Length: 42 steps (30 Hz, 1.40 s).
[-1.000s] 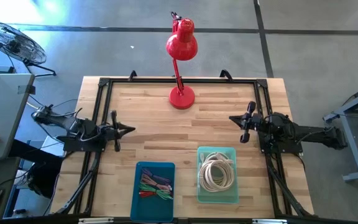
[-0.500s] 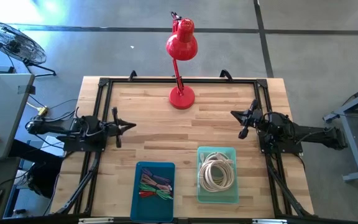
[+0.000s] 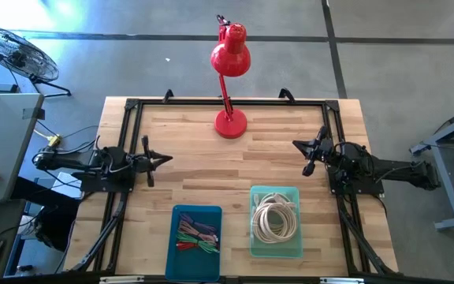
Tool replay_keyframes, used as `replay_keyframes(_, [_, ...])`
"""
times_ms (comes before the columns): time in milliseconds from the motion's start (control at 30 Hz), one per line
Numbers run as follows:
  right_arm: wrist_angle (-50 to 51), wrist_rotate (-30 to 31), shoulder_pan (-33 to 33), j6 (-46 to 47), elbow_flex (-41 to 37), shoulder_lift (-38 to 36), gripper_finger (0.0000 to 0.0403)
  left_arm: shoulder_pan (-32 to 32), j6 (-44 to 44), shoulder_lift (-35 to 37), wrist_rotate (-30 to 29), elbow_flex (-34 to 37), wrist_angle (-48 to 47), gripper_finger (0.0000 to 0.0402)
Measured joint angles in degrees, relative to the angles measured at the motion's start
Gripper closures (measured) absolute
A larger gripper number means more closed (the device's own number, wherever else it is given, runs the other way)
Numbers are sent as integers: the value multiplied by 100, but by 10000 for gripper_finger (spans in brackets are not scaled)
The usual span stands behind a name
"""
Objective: Pick & Place USB Port
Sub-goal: Return to Home Position
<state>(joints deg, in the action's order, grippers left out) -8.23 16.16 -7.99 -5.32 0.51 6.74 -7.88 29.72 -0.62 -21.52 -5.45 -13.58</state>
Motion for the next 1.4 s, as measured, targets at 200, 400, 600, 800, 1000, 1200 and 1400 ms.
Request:
replay_keyframes(200, [0,0,0,-7,-2,0,402,0,-111,0,2,0,13,401])
replay_keyframes(400, [0,-2,0,-7,-2,0,398,0,-146,0,2,0,13,401])
replay_keyframes(600, [0,-2,0,-7,-2,0,402,0,-147,0,2,0,15,401])
replay_keyframes(800, [0,-2,0,-7,-2,0,398,0,-147,0,2,0,15,401])
replay_keyframes(1000, [0,-2,0,-7,-2,0,401,0,-149,0,2,0,17,401])
replay_keyframes(1200, [0,-2,-1,-7,-2,0,399,0,-149,0,4,0,17,401])
replay_keyframes(1400, [0,-2,0,-7,-2,0,400,0,-149,0,4,2,17,401])
